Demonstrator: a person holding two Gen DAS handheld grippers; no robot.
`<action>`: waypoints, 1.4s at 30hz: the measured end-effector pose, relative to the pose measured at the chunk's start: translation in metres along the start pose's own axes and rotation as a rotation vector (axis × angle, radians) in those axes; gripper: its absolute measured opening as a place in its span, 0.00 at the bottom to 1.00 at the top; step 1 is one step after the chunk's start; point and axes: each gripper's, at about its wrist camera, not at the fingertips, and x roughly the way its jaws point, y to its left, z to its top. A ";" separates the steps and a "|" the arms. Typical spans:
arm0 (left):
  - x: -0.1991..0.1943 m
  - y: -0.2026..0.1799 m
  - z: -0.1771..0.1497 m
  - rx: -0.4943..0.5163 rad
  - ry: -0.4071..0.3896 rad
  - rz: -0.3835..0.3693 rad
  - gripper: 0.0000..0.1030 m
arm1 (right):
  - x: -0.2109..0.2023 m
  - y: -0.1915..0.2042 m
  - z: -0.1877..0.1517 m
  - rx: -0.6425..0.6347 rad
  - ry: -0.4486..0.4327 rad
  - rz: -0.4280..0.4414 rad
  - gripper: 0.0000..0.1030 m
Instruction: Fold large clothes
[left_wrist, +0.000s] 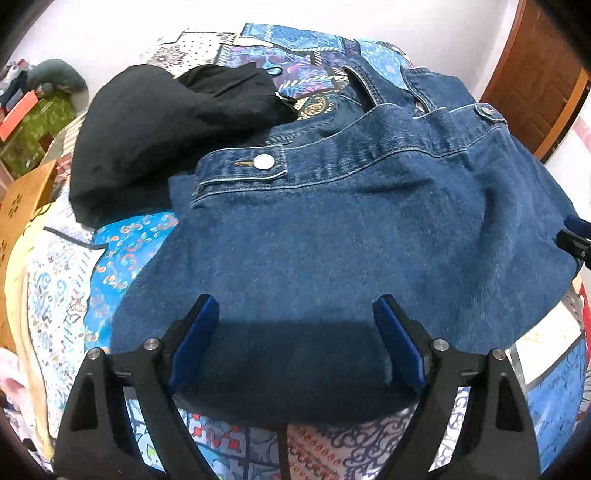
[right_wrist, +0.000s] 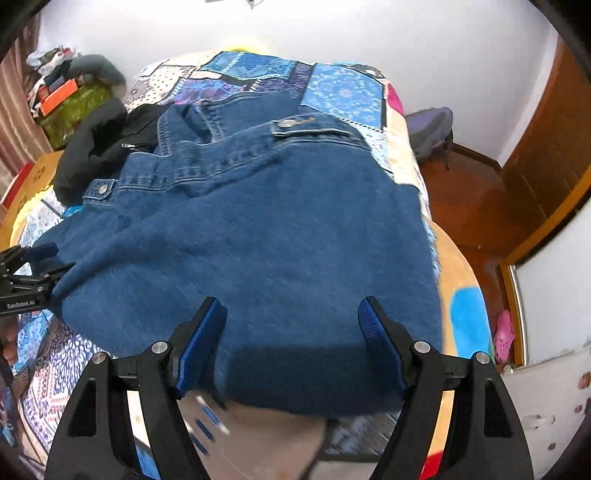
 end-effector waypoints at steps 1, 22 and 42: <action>-0.003 0.002 -0.002 -0.003 -0.004 0.004 0.85 | -0.002 -0.003 -0.003 0.005 -0.002 0.010 0.71; -0.020 0.109 -0.058 -0.577 0.141 -0.147 0.85 | -0.030 0.024 0.017 -0.012 -0.038 -0.054 0.71; 0.026 0.074 -0.011 -0.795 0.103 -0.316 0.45 | -0.013 0.046 0.027 -0.017 0.009 -0.005 0.71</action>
